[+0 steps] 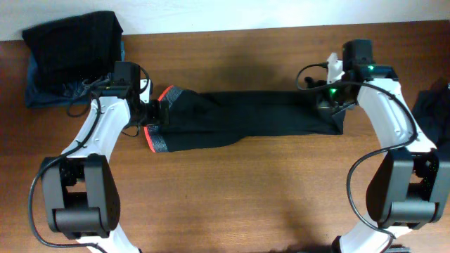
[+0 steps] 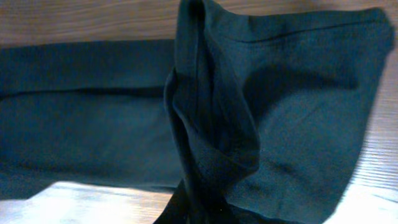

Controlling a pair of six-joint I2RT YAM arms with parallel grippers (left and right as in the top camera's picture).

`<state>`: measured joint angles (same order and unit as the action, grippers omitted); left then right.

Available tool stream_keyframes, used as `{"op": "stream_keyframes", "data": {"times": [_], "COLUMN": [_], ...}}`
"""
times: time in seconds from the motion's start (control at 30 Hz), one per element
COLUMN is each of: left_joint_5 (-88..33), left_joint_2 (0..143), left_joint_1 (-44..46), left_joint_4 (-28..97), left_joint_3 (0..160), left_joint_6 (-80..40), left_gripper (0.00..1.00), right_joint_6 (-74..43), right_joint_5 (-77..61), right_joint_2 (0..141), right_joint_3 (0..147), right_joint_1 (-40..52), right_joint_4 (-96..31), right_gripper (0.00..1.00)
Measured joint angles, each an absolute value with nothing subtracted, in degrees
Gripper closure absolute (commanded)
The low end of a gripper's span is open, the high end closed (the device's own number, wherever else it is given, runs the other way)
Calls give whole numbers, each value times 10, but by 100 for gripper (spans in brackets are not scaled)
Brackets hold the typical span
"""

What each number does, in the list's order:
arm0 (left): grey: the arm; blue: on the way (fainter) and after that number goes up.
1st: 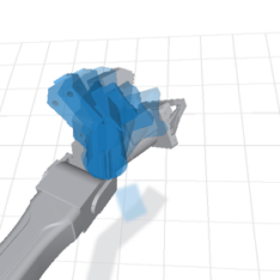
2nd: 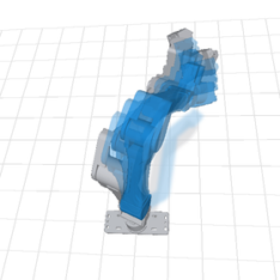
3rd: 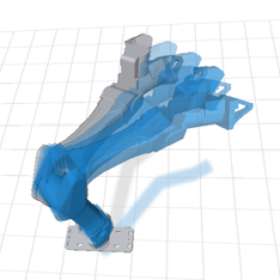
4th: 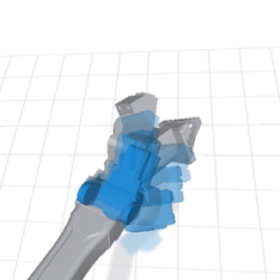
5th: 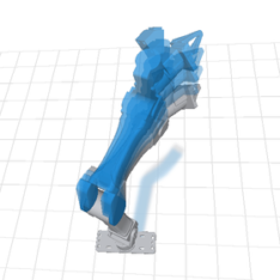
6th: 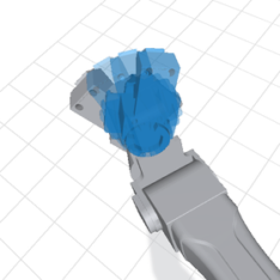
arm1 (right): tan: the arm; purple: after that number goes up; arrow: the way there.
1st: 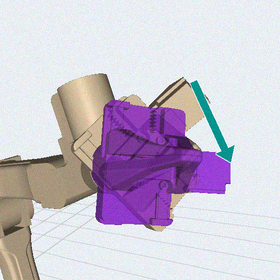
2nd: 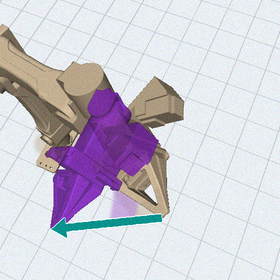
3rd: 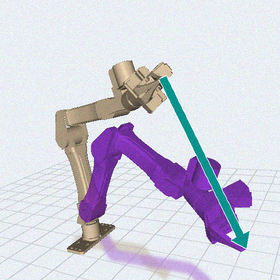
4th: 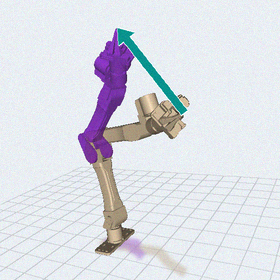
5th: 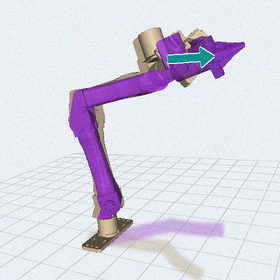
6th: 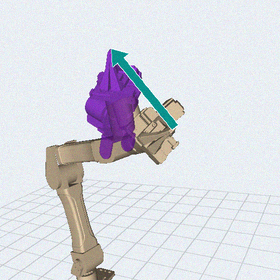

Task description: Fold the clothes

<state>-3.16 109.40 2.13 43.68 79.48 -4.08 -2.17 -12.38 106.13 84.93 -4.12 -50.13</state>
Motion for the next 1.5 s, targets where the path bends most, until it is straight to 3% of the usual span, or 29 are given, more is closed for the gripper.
{"op": "stream_keyframes", "data": {"times": [0.37, 0.43, 0.47, 0.5, 0.57, 0.83, 0.93, 1.1, 1.33, 1.5], "left_joint_5": [-32, -32, -32, -32, -32, -32, -32, -32, -32, -32], "left_joint_2": [1094, 1094, 1094, 1094, 1094, 1094, 1094, 1094, 1094, 1094], "left_joint_1": [21, 21, 22, 22, 23, 23, 23, 23, 25, 27], "left_joint_4": [438, 438, 438, 438, 438, 440, 440, 445, 444, 444], "left_joint_3": [795, 795, 795, 795, 795, 795, 795, 795, 795, 795], "left_joint_6": [-41, -41, -41, -41, -41, -41, -41, -41, -41, -41], "left_gripper": [1, 1, 1, 1, 1, 1, 1, 1, 1, 1], "right_joint_6": [-61, -63, -65, -65, -70, -71, -71, -58, 19, 72], "right_joint_5": [-145, -145, -145, -147, -147, -151, -145, -126, -93, -116], "right_joint_2": [1061, 1061, 1061, 1061, 1061, 1061, 1061, 1061, 1065, 1107], "right_joint_3": [849, 849, 849, 849, 849, 849, 853, 879, 880, 880], "right_joint_1": [10, 17, 22, 29, 41, 60, 54, -9, -131, -151], "right_joint_4": [-493, -495, -498, -501, -507, -504, -508, -506, -512, -501], "right_gripper": [96, 83, 73, 55, 41, 34, 26, 5, 5, 4]}}
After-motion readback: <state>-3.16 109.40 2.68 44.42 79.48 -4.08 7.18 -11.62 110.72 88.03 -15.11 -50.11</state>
